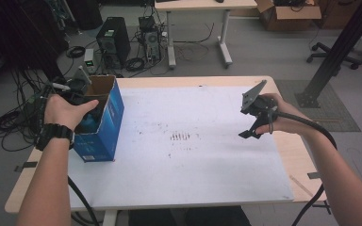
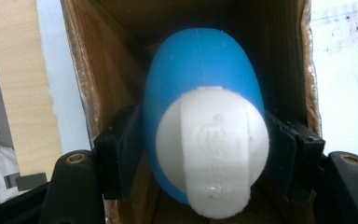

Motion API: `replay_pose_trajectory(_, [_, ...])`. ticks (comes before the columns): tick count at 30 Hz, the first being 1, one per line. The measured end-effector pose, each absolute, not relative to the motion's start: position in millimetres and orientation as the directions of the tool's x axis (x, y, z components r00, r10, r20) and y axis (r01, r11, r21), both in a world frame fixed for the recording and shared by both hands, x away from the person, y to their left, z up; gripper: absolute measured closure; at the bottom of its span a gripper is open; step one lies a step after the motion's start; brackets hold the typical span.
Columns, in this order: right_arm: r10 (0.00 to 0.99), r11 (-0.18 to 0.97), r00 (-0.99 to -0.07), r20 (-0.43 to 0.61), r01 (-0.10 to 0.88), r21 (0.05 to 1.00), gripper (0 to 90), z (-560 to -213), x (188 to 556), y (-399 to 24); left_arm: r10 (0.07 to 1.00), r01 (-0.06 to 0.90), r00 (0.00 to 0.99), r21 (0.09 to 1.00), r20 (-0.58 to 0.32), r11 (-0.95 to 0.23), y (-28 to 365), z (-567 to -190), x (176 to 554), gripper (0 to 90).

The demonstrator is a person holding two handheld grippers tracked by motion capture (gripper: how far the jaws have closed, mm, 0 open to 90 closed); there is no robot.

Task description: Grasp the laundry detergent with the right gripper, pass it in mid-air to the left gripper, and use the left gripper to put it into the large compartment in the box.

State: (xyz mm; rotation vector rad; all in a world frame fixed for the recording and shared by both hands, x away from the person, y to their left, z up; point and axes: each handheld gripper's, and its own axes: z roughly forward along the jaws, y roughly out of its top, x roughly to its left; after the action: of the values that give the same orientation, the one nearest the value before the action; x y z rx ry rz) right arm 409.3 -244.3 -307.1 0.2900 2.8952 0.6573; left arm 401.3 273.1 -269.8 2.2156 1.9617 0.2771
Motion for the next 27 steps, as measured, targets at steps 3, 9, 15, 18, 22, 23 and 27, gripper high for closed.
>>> replay_pose_trajectory(3, [0.22, 0.883, -0.969, -0.111, 0.15, 0.444, 8.2, -306, 409, -245, 0.993, 0.961, 0.118, 0.247, 0.029, -0.122, 272, -269, 401, 34.3])
replay_pose_trajectory(9, [0.218, 0.884, -0.97, -0.11, 0.148, 0.443, 8.2, -306, 408, -245, 0.992, 0.961, 0.124, 0.247, 0.027, -0.127, 271, -266, 400, 32.5])
replay_pose_trajectory(15, [0.215, 0.885, -0.971, -0.107, 0.147, 0.442, 8.2, -306, 407, -245, 0.99, 0.958, 0.138, 0.249, 0.034, -0.143, 270, -255, 398, 31.5])
replay_pose_trajectory(18, [0.215, 0.883, -0.971, -0.105, 0.147, 0.446, 8.2, -305, 406, -245, 0.988, 0.954, 0.15, 0.256, 0.05, -0.157, 268, -246, 397, 29.7])
replay_pose_trajectory(22, [0.215, 0.882, -0.971, -0.104, 0.147, 0.448, 8.2, -303, 404, -246, 0.983, 0.946, 0.174, 0.266, 0.062, -0.184, 262, -233, 395, 27.6])
replay_pose_trajectory(23, [0.216, 0.881, -0.971, -0.104, 0.148, 0.448, 8.2, -303, 404, -246, 0.981, 0.943, 0.184, 0.268, 0.065, -0.195, 259, -230, 395, 27.3])
replay_pose_trajectory(27, [0.22, 0.881, -0.97, -0.107, 0.15, 0.448, 8.1, -302, 403, -246, 0.971, 0.93, 0.226, 0.281, 0.071, -0.237, 246, -218, 395, 24.9])
